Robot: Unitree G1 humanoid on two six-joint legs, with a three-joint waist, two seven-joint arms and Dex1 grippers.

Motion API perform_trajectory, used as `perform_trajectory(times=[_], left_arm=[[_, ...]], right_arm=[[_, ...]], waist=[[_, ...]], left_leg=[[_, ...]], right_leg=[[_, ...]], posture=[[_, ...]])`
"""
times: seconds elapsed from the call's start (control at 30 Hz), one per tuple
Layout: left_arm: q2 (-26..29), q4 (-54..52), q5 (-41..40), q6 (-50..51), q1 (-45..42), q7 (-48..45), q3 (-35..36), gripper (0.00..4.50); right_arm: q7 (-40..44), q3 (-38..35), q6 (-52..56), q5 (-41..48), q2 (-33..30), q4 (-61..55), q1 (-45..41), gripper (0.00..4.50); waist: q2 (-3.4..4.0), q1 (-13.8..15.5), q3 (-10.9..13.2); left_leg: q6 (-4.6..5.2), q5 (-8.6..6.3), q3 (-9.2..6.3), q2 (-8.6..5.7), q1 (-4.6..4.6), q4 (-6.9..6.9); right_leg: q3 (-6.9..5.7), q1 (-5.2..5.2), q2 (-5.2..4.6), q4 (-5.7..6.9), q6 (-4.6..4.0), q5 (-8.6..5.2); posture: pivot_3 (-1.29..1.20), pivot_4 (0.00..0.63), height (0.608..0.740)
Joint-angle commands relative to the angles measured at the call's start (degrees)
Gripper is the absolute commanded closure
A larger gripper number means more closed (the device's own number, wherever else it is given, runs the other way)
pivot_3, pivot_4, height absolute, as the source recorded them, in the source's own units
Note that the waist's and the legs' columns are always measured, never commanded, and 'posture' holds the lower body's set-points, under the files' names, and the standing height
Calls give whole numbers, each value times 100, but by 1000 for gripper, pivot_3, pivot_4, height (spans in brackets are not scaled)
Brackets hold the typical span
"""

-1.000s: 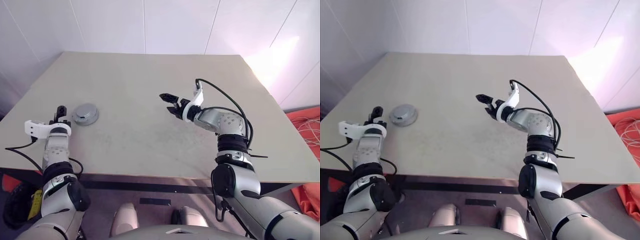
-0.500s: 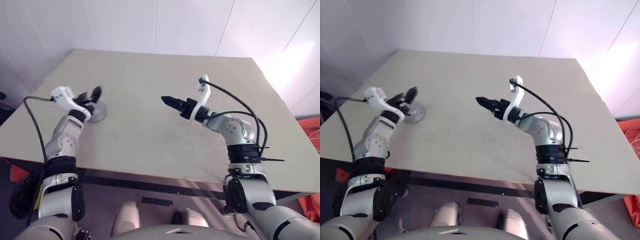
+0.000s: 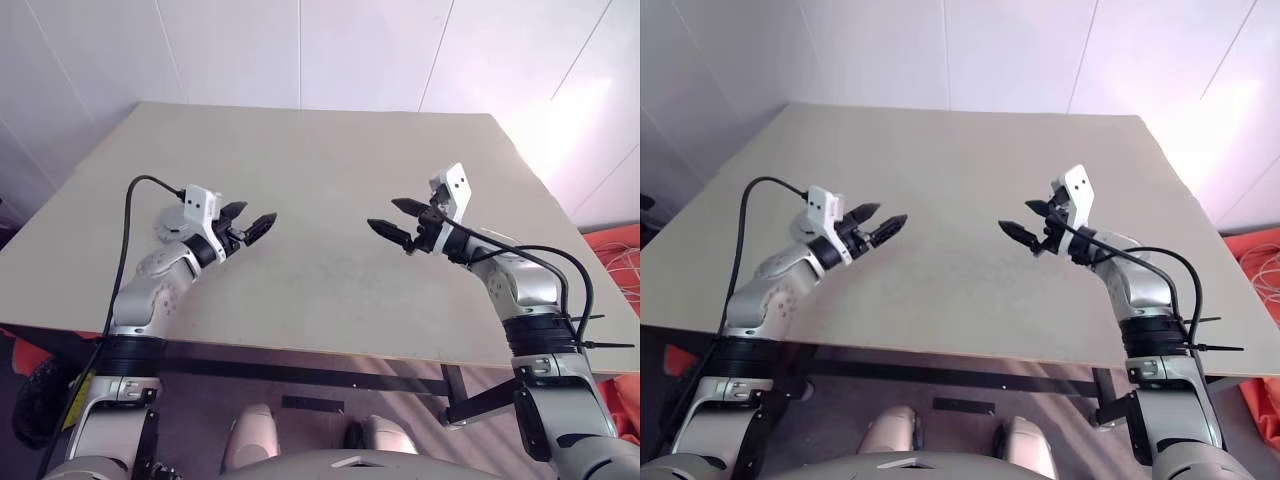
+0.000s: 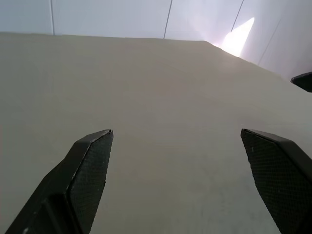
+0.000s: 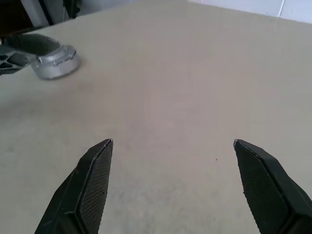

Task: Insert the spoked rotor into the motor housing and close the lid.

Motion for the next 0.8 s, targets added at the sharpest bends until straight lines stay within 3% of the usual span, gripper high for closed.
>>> perform_trajectory(times=[0.03, 0.3, 0.43, 0.8], left_arm=[[-6, -427, 18, 25, -7, -177, -94, 12], [214, -1075, -495, 818, 227, -961, -253, 12], [190, -1151, -601, 988, 289, -1066, -227, 12], [257, -1199, -701, 1074, 289, -1117, -55, 12]], right_arm=[[301, -100, 357, 313, -152, -466, 74, 0], [1153, -674, 1762, 1844, -699, -1889, 560, 0], [1184, -664, 1750, 1835, -768, -1937, 678, 0], [1221, -475, 1487, 1539, -687, -1406, 532, 0]], waist=[[0, -1, 0], [14, 6, -3], [15, 2, -4], [21, 0, -7]], left_leg=[[7, -4, -1, 2, -2, 11], [64, -39, -2, 11, 14, 45], [70, -44, 1, 15, 85, 43], [62, -38, 3, 19, 99, 45]], right_leg=[[-1, 1, 0, 1, -1, 1], [1, 25, 0, 5, -2, 1], [1, 91, 0, -11, 41, -25], [0, 109, 0, -14, 44, -25]], posture=[[0, 0, 740], [0, 0, 740], [0, 0, 740], [0, 0, 740]])
